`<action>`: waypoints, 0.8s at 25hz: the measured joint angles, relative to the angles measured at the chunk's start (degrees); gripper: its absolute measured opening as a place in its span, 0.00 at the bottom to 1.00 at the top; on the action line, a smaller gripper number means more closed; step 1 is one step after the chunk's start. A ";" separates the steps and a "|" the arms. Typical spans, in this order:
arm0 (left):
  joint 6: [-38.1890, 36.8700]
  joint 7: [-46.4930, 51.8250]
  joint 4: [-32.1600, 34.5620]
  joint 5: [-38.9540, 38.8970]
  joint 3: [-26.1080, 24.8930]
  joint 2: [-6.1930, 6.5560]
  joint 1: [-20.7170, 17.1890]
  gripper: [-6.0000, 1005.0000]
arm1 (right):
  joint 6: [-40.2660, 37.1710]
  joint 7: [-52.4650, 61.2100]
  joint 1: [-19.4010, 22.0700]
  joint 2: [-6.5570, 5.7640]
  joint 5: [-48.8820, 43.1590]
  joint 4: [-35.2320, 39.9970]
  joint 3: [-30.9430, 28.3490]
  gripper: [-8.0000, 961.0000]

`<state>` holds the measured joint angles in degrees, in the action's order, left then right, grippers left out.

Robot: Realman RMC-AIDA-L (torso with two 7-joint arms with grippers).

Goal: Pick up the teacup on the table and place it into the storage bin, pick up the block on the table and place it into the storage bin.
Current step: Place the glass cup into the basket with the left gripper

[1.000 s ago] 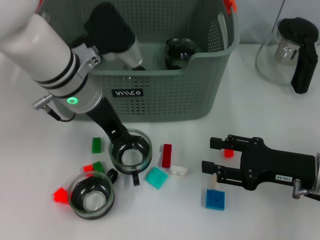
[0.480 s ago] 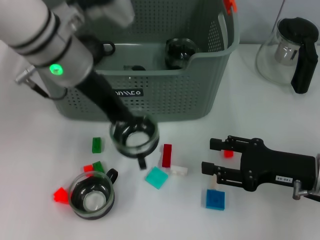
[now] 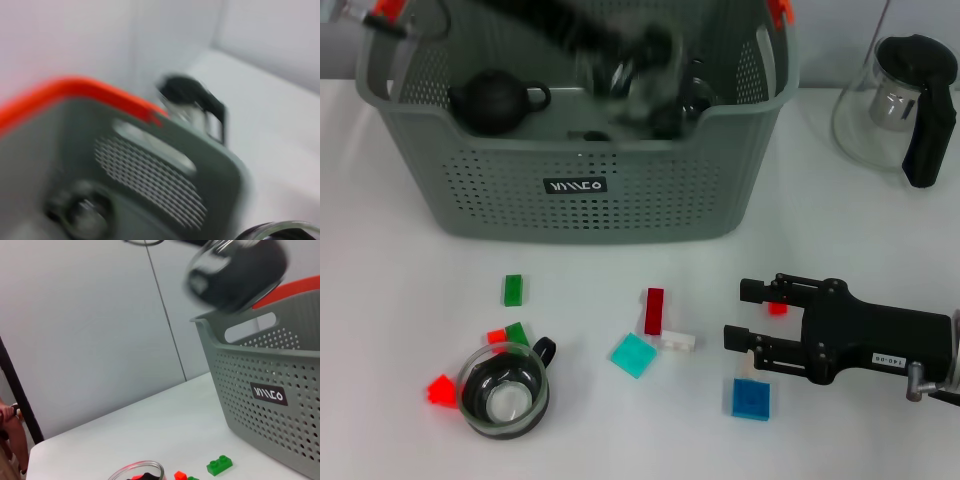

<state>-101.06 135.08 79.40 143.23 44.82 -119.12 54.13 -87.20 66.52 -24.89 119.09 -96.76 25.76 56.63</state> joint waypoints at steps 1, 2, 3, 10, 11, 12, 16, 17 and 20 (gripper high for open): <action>4.00 0.07 -1.43 -0.18 0.07 0.08 -0.01 0.06 | -0.01 0.01 0.01 0.00 0.00 -0.01 -0.07 0.74; 7.46 -0.03 -2.94 -0.22 0.31 0.11 -0.01 0.07 | -0.10 0.01 0.01 0.00 0.00 -0.01 -0.15 0.74; 12.02 -0.40 -5.01 -0.15 0.94 0.16 -0.02 0.07 | -0.20 0.01 0.01 0.00 0.00 -0.01 -0.21 0.74; 37.30 -2.87 -21.24 3.44 9.44 1.82 -0.20 0.08 | -0.08 0.01 0.00 0.08 0.00 -0.02 -0.21 0.74; 39.69 -3.53 -22.86 3.91 10.32 1.82 -0.21 0.09 | -0.07 0.01 -0.02 0.08 0.00 -0.01 -0.23 0.74; 43.25 -4.82 -25.64 4.68 11.79 1.72 -0.22 0.09 | -0.07 0.01 -0.10 0.07 0.00 -0.02 -0.24 0.74; 53.45 -7.54 -34.40 9.27 16.78 0.92 0.86 0.10 | -0.01 0.01 -0.28 0.03 0.00 -0.01 -0.26 0.74; 53.45 -7.54 -34.40 9.27 16.78 0.92 0.86 0.10 | 0.03 0.01 -0.35 0.02 0.00 -0.01 -0.27 0.74; 55.76 -7.24 -37.66 12.77 17.98 0.60 2.08 0.10 | 0.04 0.02 -0.39 0.01 0.00 -0.01 -0.29 0.74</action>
<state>-45.30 127.84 41.74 156.00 62.80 -118.53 56.21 -87.16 66.55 -25.27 119.11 -96.76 25.75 56.35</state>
